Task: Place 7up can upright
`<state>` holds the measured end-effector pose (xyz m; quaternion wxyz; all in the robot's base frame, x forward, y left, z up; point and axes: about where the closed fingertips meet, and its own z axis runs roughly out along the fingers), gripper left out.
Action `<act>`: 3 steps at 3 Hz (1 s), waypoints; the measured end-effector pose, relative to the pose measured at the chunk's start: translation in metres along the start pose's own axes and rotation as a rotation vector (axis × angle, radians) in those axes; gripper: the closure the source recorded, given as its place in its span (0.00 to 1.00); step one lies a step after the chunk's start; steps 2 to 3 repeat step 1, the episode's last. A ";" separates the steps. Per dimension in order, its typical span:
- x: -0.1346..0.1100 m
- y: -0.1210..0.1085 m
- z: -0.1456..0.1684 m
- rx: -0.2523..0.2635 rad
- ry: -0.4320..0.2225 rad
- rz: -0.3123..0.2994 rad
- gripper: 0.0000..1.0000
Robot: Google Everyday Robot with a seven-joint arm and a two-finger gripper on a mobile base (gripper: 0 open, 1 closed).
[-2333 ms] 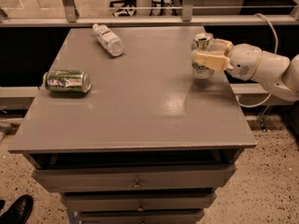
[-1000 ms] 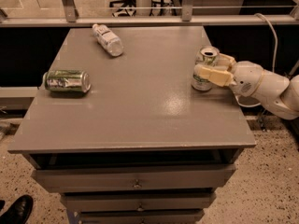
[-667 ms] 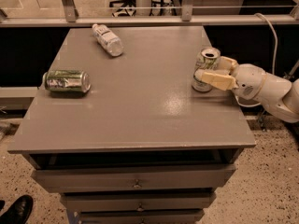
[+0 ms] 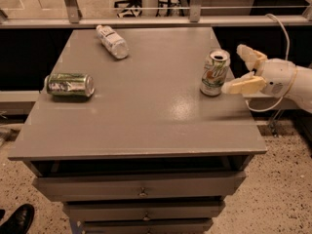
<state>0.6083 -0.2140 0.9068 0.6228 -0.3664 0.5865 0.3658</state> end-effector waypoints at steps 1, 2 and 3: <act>-0.026 -0.003 -0.027 0.026 0.051 -0.059 0.00; -0.026 -0.003 -0.027 0.026 0.051 -0.059 0.00; -0.026 -0.003 -0.027 0.026 0.051 -0.059 0.00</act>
Offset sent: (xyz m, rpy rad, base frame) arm 0.0000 0.0000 0.0000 0.0000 0.0000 0.0000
